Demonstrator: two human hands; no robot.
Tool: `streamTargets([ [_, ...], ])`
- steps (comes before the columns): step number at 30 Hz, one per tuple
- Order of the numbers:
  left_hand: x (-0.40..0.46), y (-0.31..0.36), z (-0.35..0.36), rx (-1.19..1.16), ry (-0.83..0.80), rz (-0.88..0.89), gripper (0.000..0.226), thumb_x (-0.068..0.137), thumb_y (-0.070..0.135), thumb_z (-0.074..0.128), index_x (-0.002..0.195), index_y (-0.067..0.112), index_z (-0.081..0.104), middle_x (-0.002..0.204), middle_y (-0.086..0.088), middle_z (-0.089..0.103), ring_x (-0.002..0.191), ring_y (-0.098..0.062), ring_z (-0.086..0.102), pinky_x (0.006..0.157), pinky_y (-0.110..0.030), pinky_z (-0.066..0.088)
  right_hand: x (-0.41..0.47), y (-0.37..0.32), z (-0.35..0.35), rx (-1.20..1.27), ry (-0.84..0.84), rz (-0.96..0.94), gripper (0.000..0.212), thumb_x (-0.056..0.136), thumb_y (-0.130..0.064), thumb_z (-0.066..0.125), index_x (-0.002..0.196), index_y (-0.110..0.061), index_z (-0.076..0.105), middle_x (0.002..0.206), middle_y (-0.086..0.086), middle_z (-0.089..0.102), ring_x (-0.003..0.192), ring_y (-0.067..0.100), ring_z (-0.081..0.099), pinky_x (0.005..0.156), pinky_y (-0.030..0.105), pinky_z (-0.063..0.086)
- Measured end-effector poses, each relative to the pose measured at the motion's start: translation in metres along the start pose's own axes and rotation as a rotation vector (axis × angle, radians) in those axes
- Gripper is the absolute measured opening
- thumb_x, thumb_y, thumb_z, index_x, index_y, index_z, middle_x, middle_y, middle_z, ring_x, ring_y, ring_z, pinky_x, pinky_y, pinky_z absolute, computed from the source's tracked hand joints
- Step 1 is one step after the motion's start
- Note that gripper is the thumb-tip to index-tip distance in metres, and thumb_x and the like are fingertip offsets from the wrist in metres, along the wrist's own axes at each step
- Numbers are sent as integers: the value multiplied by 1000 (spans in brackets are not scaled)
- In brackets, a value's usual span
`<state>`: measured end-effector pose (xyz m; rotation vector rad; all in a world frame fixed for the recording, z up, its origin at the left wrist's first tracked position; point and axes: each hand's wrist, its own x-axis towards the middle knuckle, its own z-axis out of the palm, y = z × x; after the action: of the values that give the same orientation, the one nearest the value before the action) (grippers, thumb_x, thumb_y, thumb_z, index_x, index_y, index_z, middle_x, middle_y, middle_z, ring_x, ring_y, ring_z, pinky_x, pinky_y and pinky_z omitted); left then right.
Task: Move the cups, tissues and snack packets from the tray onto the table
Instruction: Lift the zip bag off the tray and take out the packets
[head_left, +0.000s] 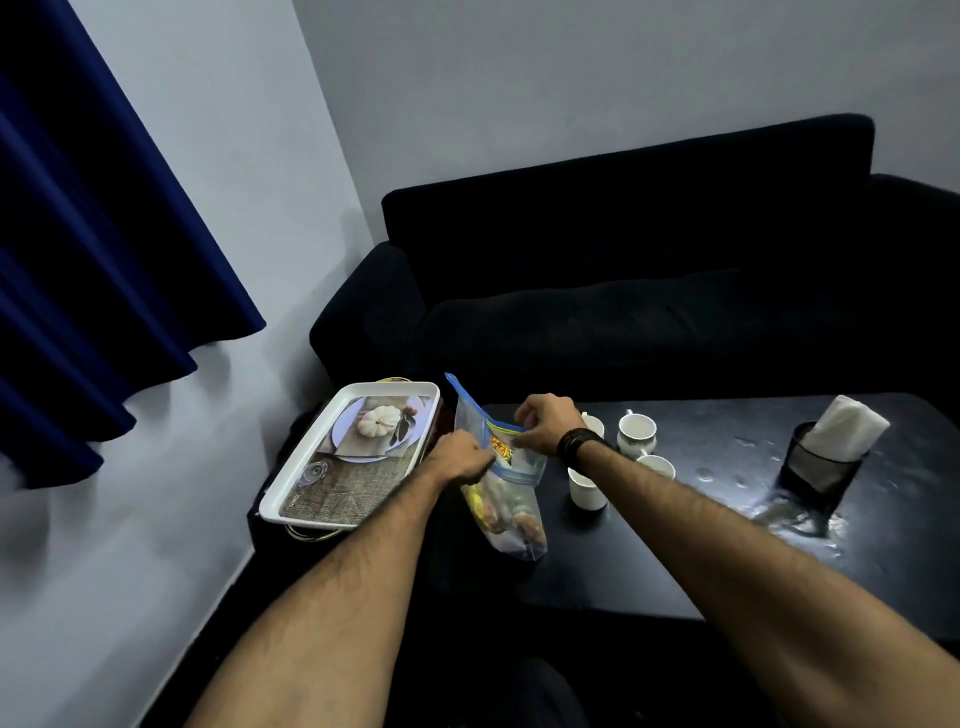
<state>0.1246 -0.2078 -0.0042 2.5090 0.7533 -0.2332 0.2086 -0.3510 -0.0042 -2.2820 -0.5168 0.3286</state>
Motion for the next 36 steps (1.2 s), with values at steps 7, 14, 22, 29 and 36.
streamTargets([
  [7,7,-9,3,133,278,-23,56,86,63,45,101,13,64,103,-11,65,97,-33,64,76,-37,48,3,-10,9,-53,9,-204,11,79,-26,76,83,-16,76,83,2,74,83,18,70,74,35,59],
  [14,8,-18,-4,191,460,-38,33,87,31,45,100,13,68,104,-13,69,92,-31,64,76,-35,41,2,17,-12,-166,289,102,26,78,-15,60,100,-9,71,109,20,67,102,40,65,83,40,55],
  [22,2,-18,4,164,409,71,30,86,40,49,72,16,61,78,-6,64,74,-26,61,65,-31,40,6,4,1,-54,148,32,23,77,-40,69,93,-24,66,100,3,69,94,26,66,79,34,54],
  [29,13,-1,-7,194,467,-64,43,90,48,50,110,12,64,117,-12,63,106,-32,61,89,-41,42,12,-14,12,-220,206,-119,16,82,-30,58,82,-18,69,90,9,70,87,34,67,70,35,51],
  [36,7,-19,-22,200,621,-148,29,84,24,52,104,11,68,106,-11,70,102,-30,64,83,-35,39,22,10,-22,-276,364,145,28,75,-23,58,97,-9,68,105,17,67,98,39,66,78,38,51],
])
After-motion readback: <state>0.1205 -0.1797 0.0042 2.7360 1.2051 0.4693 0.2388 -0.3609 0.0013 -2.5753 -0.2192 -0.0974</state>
